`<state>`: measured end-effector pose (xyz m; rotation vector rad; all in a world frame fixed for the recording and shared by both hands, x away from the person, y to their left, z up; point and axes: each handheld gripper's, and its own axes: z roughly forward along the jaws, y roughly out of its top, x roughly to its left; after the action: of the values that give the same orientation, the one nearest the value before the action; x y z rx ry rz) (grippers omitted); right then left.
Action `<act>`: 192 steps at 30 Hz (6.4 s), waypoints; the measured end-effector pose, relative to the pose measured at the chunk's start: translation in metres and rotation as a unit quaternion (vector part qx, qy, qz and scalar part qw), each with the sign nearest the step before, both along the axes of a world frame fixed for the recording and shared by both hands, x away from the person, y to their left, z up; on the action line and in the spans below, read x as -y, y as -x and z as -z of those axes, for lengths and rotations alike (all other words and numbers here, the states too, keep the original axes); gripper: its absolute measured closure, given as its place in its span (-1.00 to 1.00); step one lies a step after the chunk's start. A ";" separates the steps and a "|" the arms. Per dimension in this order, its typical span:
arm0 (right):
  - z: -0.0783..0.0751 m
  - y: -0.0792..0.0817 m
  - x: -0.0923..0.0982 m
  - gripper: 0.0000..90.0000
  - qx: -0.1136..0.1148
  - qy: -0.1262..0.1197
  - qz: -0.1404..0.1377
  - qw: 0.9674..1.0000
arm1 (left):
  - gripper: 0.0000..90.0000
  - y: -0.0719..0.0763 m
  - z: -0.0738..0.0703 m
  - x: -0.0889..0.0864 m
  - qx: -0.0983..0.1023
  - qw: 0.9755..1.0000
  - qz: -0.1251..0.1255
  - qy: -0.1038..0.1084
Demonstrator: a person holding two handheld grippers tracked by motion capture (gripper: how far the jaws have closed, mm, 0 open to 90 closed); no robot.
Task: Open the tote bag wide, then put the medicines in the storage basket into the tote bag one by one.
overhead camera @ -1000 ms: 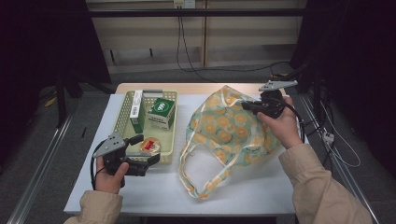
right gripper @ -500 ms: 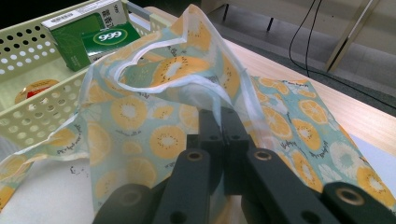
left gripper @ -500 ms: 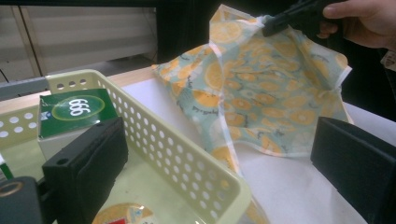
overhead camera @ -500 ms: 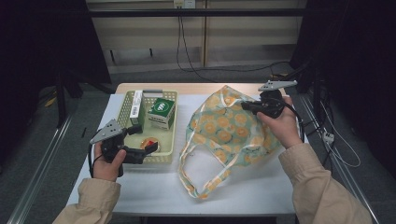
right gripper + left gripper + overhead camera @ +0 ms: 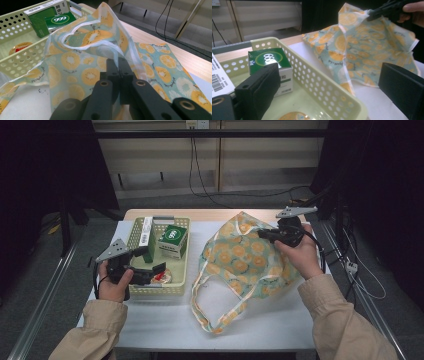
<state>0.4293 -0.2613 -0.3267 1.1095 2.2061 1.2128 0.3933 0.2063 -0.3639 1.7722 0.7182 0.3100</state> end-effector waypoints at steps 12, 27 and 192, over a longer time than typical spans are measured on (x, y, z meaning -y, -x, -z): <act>0.001 0.000 -0.001 1.00 -0.001 0.001 0.001 1.000 | -0.90 -0.027 -0.003 0.002 -0.007 0.999 0.000 -0.042; 0.005 0.000 -0.004 1.00 -0.003 0.001 -0.001 1.000 | -0.88 -0.057 0.013 0.013 -0.012 0.996 0.020 -0.082; 0.045 -0.026 -0.004 1.00 -0.040 -0.022 0.018 0.999 | -0.52 -0.069 0.000 0.192 -0.058 0.972 0.181 -0.140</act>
<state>0.4548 -0.2569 -0.3717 1.2306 2.2187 1.2266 0.4623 0.0148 -0.3636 2.1613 0.4319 0.0600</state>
